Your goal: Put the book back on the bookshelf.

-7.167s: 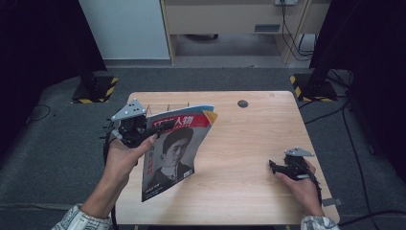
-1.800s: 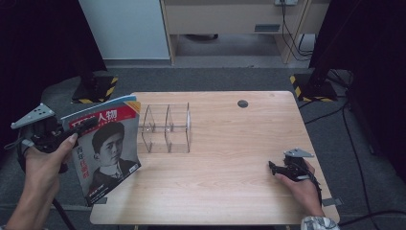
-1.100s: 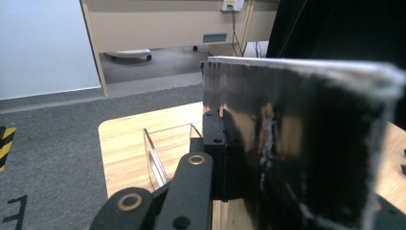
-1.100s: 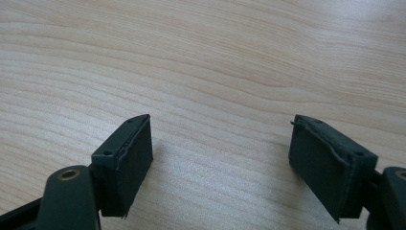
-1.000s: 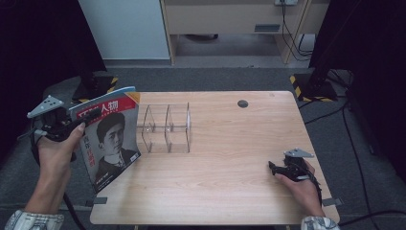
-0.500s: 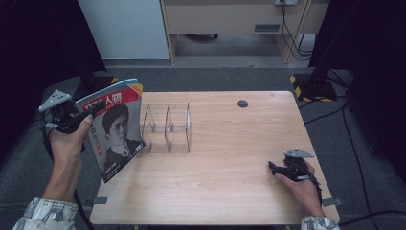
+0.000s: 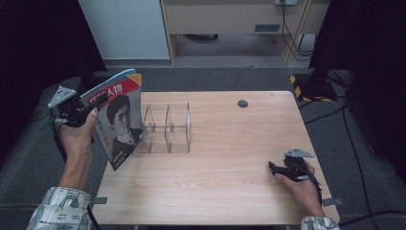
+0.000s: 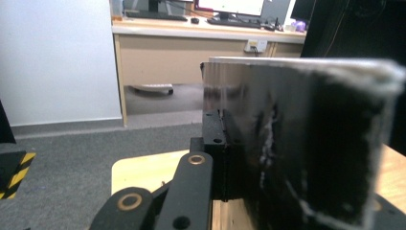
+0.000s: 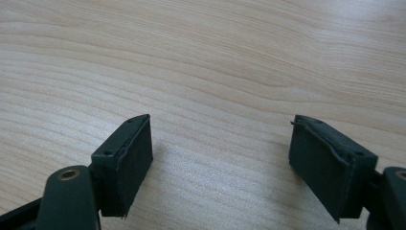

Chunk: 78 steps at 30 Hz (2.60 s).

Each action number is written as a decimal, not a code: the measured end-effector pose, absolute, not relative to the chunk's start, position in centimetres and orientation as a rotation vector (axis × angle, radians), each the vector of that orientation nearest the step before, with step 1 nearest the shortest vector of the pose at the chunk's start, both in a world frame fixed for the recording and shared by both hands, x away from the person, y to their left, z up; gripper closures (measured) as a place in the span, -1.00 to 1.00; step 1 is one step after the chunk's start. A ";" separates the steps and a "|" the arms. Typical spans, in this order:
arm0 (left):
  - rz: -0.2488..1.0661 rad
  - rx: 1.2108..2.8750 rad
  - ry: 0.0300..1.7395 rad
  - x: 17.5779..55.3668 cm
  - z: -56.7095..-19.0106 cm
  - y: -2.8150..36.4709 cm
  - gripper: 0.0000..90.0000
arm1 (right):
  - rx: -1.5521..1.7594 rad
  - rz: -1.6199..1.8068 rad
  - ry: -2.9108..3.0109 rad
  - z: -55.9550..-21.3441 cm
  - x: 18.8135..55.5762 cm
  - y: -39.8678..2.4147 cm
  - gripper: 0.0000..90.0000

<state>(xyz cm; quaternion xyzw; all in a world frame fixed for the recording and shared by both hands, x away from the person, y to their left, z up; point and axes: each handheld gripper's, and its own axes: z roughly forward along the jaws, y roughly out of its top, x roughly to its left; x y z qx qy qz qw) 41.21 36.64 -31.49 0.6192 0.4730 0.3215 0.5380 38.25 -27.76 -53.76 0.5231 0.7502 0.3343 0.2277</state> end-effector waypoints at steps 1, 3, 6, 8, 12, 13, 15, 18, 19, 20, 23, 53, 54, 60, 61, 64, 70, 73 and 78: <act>0.774 1.467 1.123 41.3 -31.6 36.5 0.93 | 1.441 0.921 2.066 -53.8 38.2 -27.8 -0.49; 0.782 1.458 1.111 41.5 -31.9 36.3 0.92 | 1.440 0.921 2.067 -53.8 38.2 -27.8 -0.49; 0.786 1.432 1.101 41.7 -32.4 36.0 0.92 | 1.441 0.921 2.066 -53.8 38.2 -27.8 -0.48; 0.786 1.424 1.095 41.8 -32.7 35.9 0.93 | 1.440 0.921 2.066 -53.8 38.2 -27.8 -0.49; 0.816 1.429 1.069 41.6 -33.0 35.4 0.93 | 1.442 0.922 2.064 -53.8 38.2 -27.7 -0.48; 0.814 1.427 1.063 41.6 -33.1 35.3 0.92 | 1.439 0.921 2.067 -53.8 38.2 -27.8 -0.49; 0.812 1.423 1.059 41.6 -33.2 35.2 0.93 | 1.442 0.921 2.063 -53.8 38.2 -27.7 -0.48; 0.815 1.417 1.046 41.6 -33.3 35.1 0.93 | 1.439 0.921 2.067 -53.8 38.2 -27.8 -0.48; 0.816 1.417 1.043 41.6 -33.3 35.1 0.92 | 1.438 0.922 2.068 -53.8 38.2 -27.8 -0.48; 0.817 1.417 1.039 41.7 -33.3 35.1 0.93 | 1.443 0.923 2.064 -53.8 38.2 -27.7 -0.48; 0.816 1.417 1.020 41.7 -33.6 35.2 0.92 | 1.443 0.924 2.065 -53.8 38.2 -27.7 -0.48; 0.821 1.386 1.004 41.0 -35.4 35.8 0.92 | 1.445 0.923 2.068 -53.7 38.1 -27.7 -0.48; 0.820 1.378 1.004 41.0 -35.5 35.8 0.92 | 1.445 0.923 2.068 -53.7 38.1 -27.7 -0.48; 0.810 1.371 1.003 41.1 -36.1 35.8 0.92 | 1.438 0.920 2.073 -53.7 38.1 -27.8 -0.48; 0.812 1.373 1.005 41.1 -36.2 35.8 0.92 | 1.438 0.920 2.073 -53.7 38.1 -27.8 -0.48; 0.807 1.361 1.008 41.2 -36.6 35.8 0.92 | 1.440 0.921 2.072 -53.7 38.1 -27.8 -0.48; 0.810 1.356 1.011 41.1 -37.1 35.8 0.92 | 1.435 0.924 2.073 -53.8 38.1 -27.8 -0.48; 0.810 1.353 1.014 41.1 -37.2 35.8 0.92 | 1.434 0.924 2.073 -53.8 38.1 -27.8 -0.48; 0.809 1.351 1.014 41.1 -37.2 35.8 0.92 | 1.433 0.925 2.074 -53.8 38.1 -27.8 -0.48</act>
